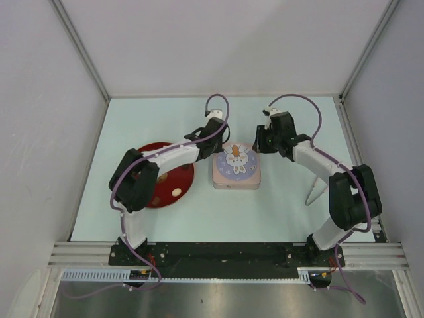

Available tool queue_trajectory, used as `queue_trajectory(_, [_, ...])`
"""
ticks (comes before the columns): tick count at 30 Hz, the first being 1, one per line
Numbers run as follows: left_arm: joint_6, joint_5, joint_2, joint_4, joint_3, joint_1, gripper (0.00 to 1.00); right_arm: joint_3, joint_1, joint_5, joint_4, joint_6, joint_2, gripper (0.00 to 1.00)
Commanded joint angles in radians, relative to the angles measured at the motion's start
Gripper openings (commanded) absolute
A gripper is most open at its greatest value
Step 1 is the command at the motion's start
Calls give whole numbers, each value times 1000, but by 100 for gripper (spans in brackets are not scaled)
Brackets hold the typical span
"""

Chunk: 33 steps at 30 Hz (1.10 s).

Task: Pack the chocolate

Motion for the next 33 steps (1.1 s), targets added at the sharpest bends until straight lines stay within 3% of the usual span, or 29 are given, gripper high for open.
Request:
queue_trajectory(1, [62,-22,117,-350,-95,10,20,2,17,24,-29,-2,-72,41])
queue_trajectory(14, [71,33,-141,-262,-11,15,21,-30,45,50,-131,3,-262,41])
queue_trajectory(17, [84,54,-141,-244,17,15,15,-62,46,47,-131,14,-291,40])
queue_trajectory(21, [98,63,-142,-224,46,15,0,-96,48,49,-137,18,-316,38])
queue_trajectory(33, [137,128,-52,-181,190,15,0,-150,49,49,-147,32,-350,36])
